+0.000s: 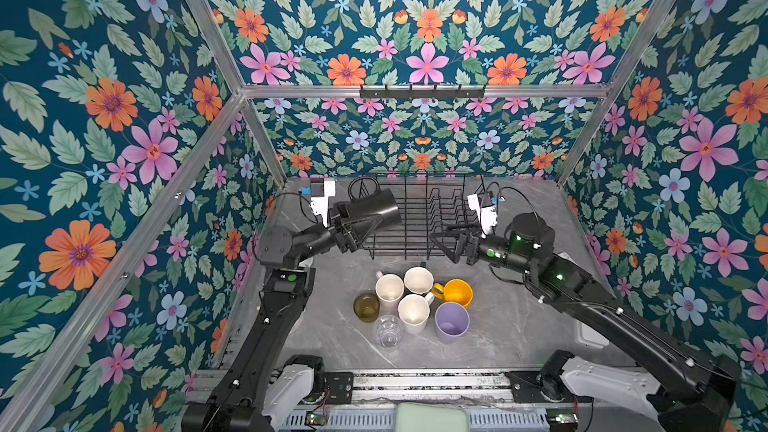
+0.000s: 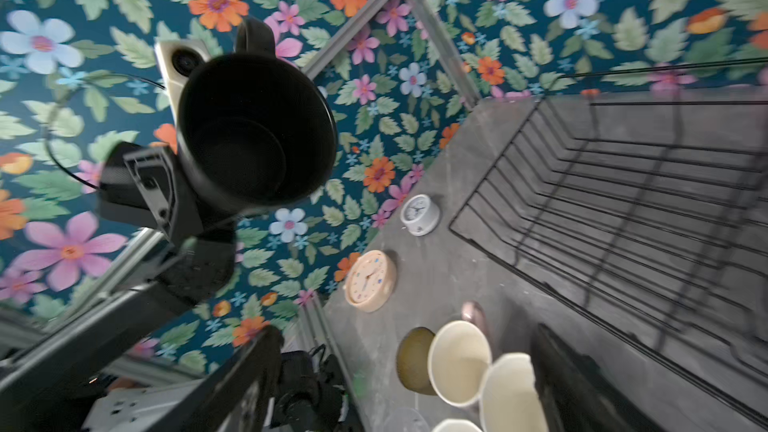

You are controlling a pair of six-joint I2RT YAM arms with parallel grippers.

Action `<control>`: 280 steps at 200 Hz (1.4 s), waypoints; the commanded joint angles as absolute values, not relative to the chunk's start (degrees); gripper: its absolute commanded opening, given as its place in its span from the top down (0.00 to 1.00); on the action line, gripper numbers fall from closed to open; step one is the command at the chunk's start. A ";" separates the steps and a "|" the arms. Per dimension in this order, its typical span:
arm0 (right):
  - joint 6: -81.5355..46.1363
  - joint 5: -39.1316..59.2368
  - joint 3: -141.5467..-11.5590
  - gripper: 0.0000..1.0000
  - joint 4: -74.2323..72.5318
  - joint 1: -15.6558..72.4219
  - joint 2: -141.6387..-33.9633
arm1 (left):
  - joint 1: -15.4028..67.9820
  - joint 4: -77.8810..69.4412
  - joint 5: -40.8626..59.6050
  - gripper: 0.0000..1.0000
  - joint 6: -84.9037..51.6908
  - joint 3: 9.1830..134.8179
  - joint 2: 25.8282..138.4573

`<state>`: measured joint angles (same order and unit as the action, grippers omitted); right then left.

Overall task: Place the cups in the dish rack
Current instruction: 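Grasp the black mug with the left gripper and release the right, then lower the black mug into the dish rack with the left gripper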

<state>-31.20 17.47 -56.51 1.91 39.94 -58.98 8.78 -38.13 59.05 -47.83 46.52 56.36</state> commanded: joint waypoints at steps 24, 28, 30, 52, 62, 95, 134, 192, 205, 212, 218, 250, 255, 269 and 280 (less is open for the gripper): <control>-28.81 0.34 -49.87 0.05 15.32 39.97 -45.34 | 9.18 1.97 42.01 1.00 -24.15 59.70 65.61; -29.01 -0.12 -49.29 0.05 15.95 39.92 -44.24 | 9.42 2.43 41.74 1.00 -24.00 60.59 66.71; -29.12 -0.45 -49.06 0.05 16.23 39.93 -43.69 | 9.52 2.69 41.59 1.00 -23.89 60.98 67.32; -29.89 -2.29 -46.59 0.06 18.25 39.96 -38.70 | 12.01 7.46 36.61 1.00 -21.53 66.57 73.68; -29.84 -3.29 -45.53 0.06 18.90 39.95 -37.04 | 13.95 12.52 30.95 1.00 -19.16 70.41 76.89; -29.25 -5.95 -44.06 0.05 22.41 39.97 -34.42 | 21.09 27.27 12.70 1.00 -12.99 85.00 89.51; -28.49 -6.32 -43.21 0.05 23.86 39.95 -33.75 | 24.50 39.09 -1.70 1.00 -11.07 99.49 104.29; -28.54 -6.49 -40.81 0.05 25.02 39.91 -31.57 | 24.78 40.59 -5.97 1.00 -11.16 107.60 114.04; -28.55 -6.34 -40.56 0.05 25.22 39.96 -31.55 | 24.78 40.68 -6.19 1.00 -11.08 109.40 115.93; -28.61 -6.16 -40.45 0.05 25.37 39.92 -31.44 | 24.77 40.81 -6.39 1.00 -11.07 110.57 117.07; -28.65 -6.08 -40.43 0.05 25.36 39.91 -31.44 | 24.78 40.81 -6.57 1.00 -11.07 111.39 117.97; -29.22 -5.49 -39.44 0.05 25.23 39.94 -31.01 | 24.75 41.78 -6.94 1.00 -10.77 115.93 122.50; -29.31 -5.45 -39.26 0.05 25.10 39.94 -30.89 | 24.74 42.03 -7.08 1.00 -10.68 116.74 123.23; -29.53 -5.32 -39.03 0.05 25.28 39.97 -30.72 | 24.70 42.64 -7.54 1.00 -10.34 118.92 125.28; -29.70 -5.19 -39.00 0.05 25.47 39.94 -30.76 | 24.70 43.01 -8.20 1.00 -10.11 120.44 126.76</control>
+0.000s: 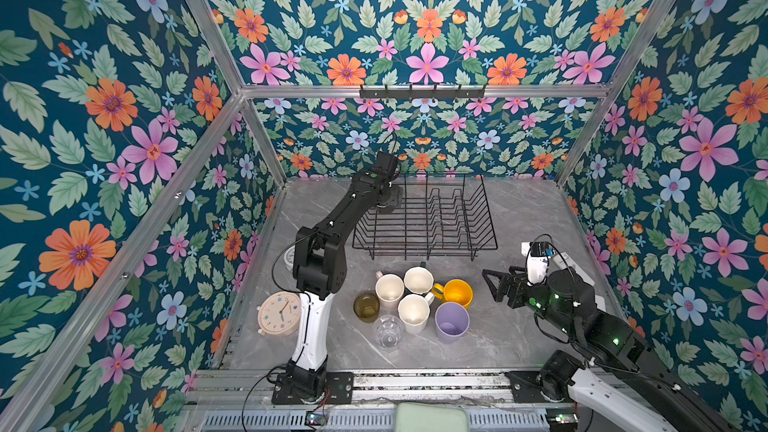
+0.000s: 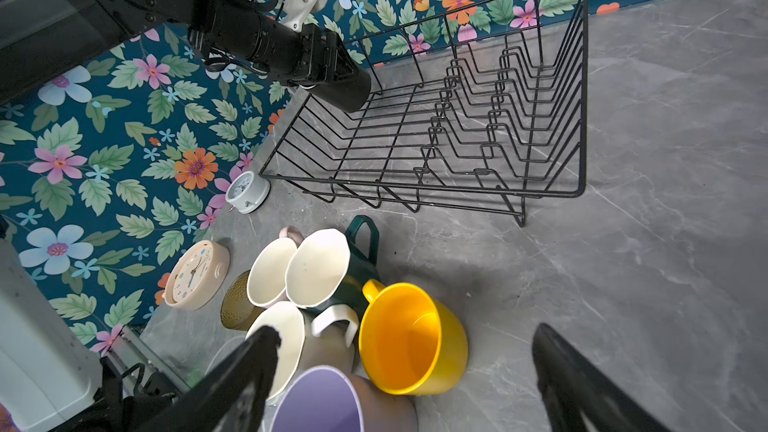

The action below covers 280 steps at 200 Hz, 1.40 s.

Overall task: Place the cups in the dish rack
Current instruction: 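Lower the black mug into the dish rack with the left gripper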

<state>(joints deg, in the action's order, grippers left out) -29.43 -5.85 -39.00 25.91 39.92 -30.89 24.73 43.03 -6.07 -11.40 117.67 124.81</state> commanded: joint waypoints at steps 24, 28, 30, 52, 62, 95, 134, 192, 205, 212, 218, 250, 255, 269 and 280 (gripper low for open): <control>-29.95 -4.75 -39.02 0.05 25.75 39.91 -30.63 | 24.37 43.18 -8.46 1.00 -9.84 122.50 129.21; -30.04 -4.75 -38.94 0.05 25.75 39.95 -30.55 | 24.33 43.12 -8.31 1.00 -9.84 122.68 129.57; -30.05 -4.70 -38.94 0.05 25.82 39.96 -30.51 | 24.27 43.15 -8.34 1.00 -9.91 122.80 129.78; -30.56 -4.66 -38.52 0.05 25.93 39.98 -30.19 | 23.47 42.78 -7.82 1.00 -10.35 123.40 131.26; -30.65 -4.58 -38.41 0.05 26.10 39.92 -30.06 | 23.06 42.46 -7.28 1.00 -10.59 123.32 131.72; -30.80 -4.61 -38.14 0.05 26.37 39.96 -29.85 | 22.49 41.84 -6.38 1.00 -10.90 123.50 133.39; -30.84 -4.33 -38.41 0.05 26.11 39.97 -30.90 | 22.21 40.92 -5.71 0.80 -11.14 123.06 134.89; -31.02 -4.42 -38.36 0.05 26.27 39.92 -31.12 | 21.86 39.64 -6.71 0.34 -10.83 121.75 134.35; -31.02 -4.41 -38.32 0.05 26.28 39.96 -31.23 | 21.81 39.38 -7.15 0.28 -10.56 121.21 133.80; -30.99 -4.47 -38.32 0.05 26.24 39.98 -31.37 | 21.83 39.29 -7.30 0.25 -10.55 120.97 133.51; -31.02 -4.43 -38.32 0.05 26.19 39.96 -31.40 | 21.83 39.16 -7.40 0.23 -10.47 120.70 133.27; -31.07 -4.55 -38.41 0.05 26.10 39.97 -31.88 | 21.88 38.67 -7.31 0.13 -10.11 119.69 131.85; -31.07 -4.56 -38.41 0.05 26.10 39.96 -31.96 | 21.85 38.59 -7.30 0.12 -10.03 119.60 131.70; -31.06 -4.52 -38.50 0.05 26.02 39.97 -32.24 | 21.81 38.21 -7.10 0.07 -9.93 119.07 131.12; -31.11 -4.54 -38.54 0.05 26.02 39.90 -32.46 | 21.86 37.81 -6.77 0.06 -9.84 118.63 130.77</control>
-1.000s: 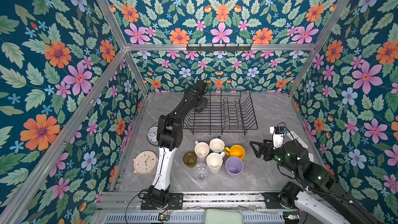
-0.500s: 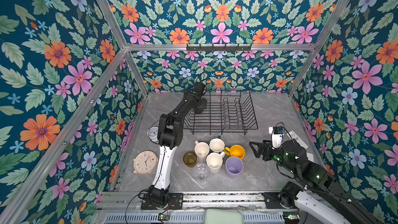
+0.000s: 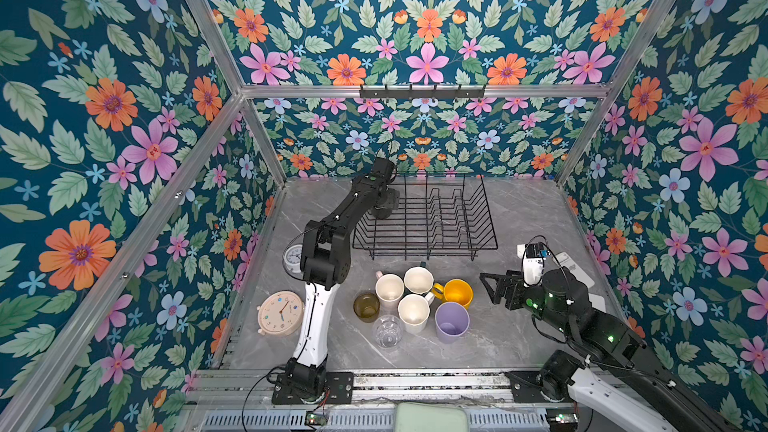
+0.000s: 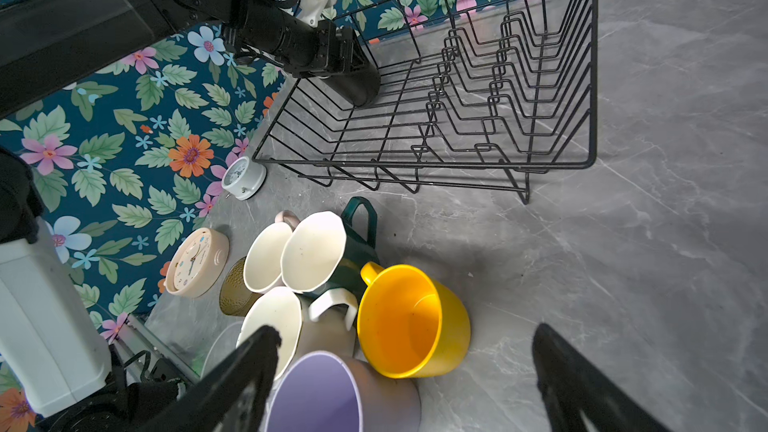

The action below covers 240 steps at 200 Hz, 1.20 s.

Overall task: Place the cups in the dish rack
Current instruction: 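Lower the black mug into the dish rack with the left gripper, then grasp the yellow mug with the right gripper and lift it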

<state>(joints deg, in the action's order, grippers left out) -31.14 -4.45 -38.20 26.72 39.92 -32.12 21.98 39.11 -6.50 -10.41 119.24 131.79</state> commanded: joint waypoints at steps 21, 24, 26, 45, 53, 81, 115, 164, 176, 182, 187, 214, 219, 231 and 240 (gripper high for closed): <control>-31.28 -4.48 -38.64 0.05 26.02 39.96 -32.65 | 21.88 37.36 -6.15 0.05 -9.93 118.13 130.56; -31.34 -4.42 -38.66 0.05 26.02 39.94 -32.69 | 21.85 37.35 -6.15 0.05 -9.93 118.13 130.63; -31.37 -4.40 -38.67 0.05 25.97 39.93 -32.69 | 21.77 37.35 -6.15 0.05 -10.00 118.13 130.66; -31.54 -4.35 -38.76 0.05 26.27 39.96 -32.56 | 21.79 37.44 -6.07 0.04 -10.28 117.89 130.26; -31.53 -4.46 -38.76 0.05 26.50 39.95 -32.56 | 21.74 37.04 -5.66 0.04 -10.37 117.33 129.66; -31.81 -6.06 -39.10 0.06 28.21 39.97 -33.02 | 21.73 34.45 -4.35 0.04 -10.71 114.19 125.97; -31.76 -9.22 -41.23 0.09 32.80 39.95 -37.19 | 21.77 29.99 -3.43 0.01 -11.33 108.15 118.30; -30.67 -6.79 -43.77 0.18 35.03 39.95 -46.85 | 21.79 15.70 -4.47 0.00 -13.87 88.42 98.42; -30.54 -5.73 -43.62 0.21 34.53 40.01 -48.46 | 21.73 11.40 -4.54 0.00 -14.73 82.43 92.85; -30.58 -5.03 -43.52 0.21 34.17 40.00 -49.12 | 21.73 9.13 -4.57 0.00 -15.29 79.43 90.49; -30.59 -4.66 -43.38 0.23 33.96 40.02 -49.66 | 21.75 7.75 -4.57 0.00 -15.71 77.04 88.21; -30.72 -3.00 -42.76 0.35 32.97 40.15 -51.97 | 21.65 0.40 -3.70 0.00 -18.10 64.69 76.93; -30.83 -2.84 -42.64 0.37 32.88 40.14 -52.34 | 21.65 -0.67 -3.37 0.00 -18.69 62.49 75.00; -30.84 -2.55 -42.45 0.39 32.70 40.22 -53.18 | 21.66 -3.48 -2.42 0.00 -20.18 57.30 70.52; -30.80 -2.35 -42.45 0.40 32.62 40.25 -53.71 | 21.67 -5.49 -1.90 0.00 -21.18 53.57 67.33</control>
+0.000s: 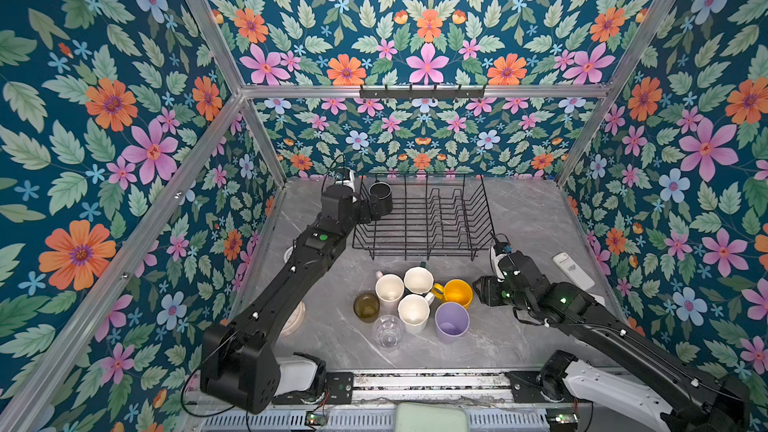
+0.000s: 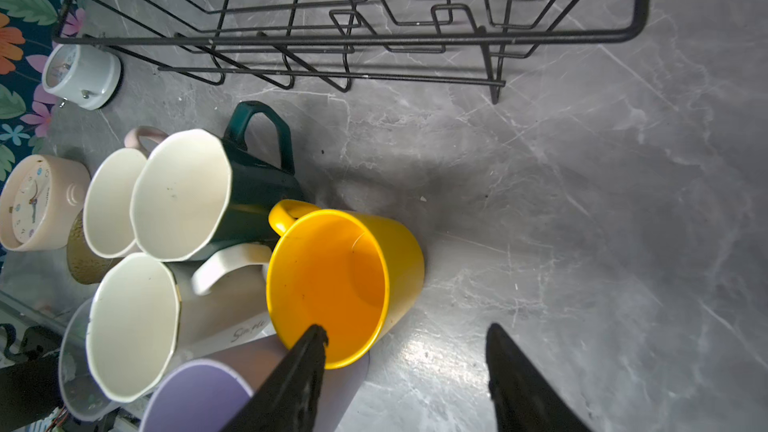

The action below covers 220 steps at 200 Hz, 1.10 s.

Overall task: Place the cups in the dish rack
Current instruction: 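Grasp the yellow mug with the right gripper and lift it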

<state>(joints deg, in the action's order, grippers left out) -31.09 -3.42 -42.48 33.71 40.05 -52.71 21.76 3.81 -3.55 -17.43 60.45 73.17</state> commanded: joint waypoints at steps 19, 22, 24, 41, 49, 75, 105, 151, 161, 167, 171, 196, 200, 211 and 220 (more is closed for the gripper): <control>-30.85 -2.11 -42.45 0.42 32.48 40.34 -55.19 | 21.62 -8.04 -1.97 0.00 -23.12 47.25 61.49; -30.92 -2.07 -42.39 0.42 32.37 40.34 -55.46 | 21.67 -8.22 -2.06 0.00 -23.38 46.49 60.75; -30.93 -2.10 -42.37 0.42 32.31 40.43 -55.63 | 21.70 -8.32 -2.14 0.00 -23.60 46.08 60.21; -31.01 -1.97 -42.31 0.43 31.74 40.60 -57.27 | 21.69 -8.52 -2.55 0.00 -25.19 42.93 56.26; -31.13 -2.01 -42.23 0.44 31.33 40.71 -58.17 | 21.67 -8.50 -2.59 0.01 -25.92 41.77 54.76; -31.10 -3.05 -42.18 0.44 29.83 41.09 -61.18 | 21.66 -8.20 -3.11 0.00 -26.98 39.73 50.88; -30.85 -3.72 -43.13 0.46 28.66 41.48 -65.17 | 21.64 -7.39 -3.86 0.00 -26.87 39.95 49.41; -30.93 -6.47 -44.21 0.55 27.71 42.37 -70.40 | 21.67 -6.68 -3.08 0.00 -26.80 40.89 49.59; -31.04 -7.34 -44.12 0.57 27.42 42.65 -71.13 | 21.65 -6.59 -3.00 0.00 -26.98 40.77 49.48; -31.19 -7.92 -44.13 0.59 27.31 42.70 -71.59 | 21.69 -6.51 -3.04 0.00 -26.98 40.67 49.44; -31.26 -8.26 -44.20 0.59 27.33 42.76 -71.83 | 21.66 -6.50 -3.01 0.00 -27.11 40.57 49.40; -31.54 -9.48 -43.99 0.67 26.92 42.91 -72.94 | 21.66 -6.18 -3.22 0.00 -27.16 40.51 48.85; -31.63 -9.65 -43.95 0.69 26.93 42.90 -73.03 | 21.62 -6.11 -3.33 0.00 -27.16 40.41 48.72; -31.81 -10.12 -43.69 0.73 26.73 42.93 -73.06 | 21.63 -5.91 -3.96 0.00 -27.09 40.35 48.26; -32.02 -10.49 -43.36 0.76 26.59 42.93 -72.80 | 21.65 -5.76 -4.51 0.00 -26.99 40.34 47.84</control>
<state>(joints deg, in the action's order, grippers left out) -31.31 -7.79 -43.77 27.20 42.96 -72.90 21.71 -5.58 -3.14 -27.00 40.32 48.71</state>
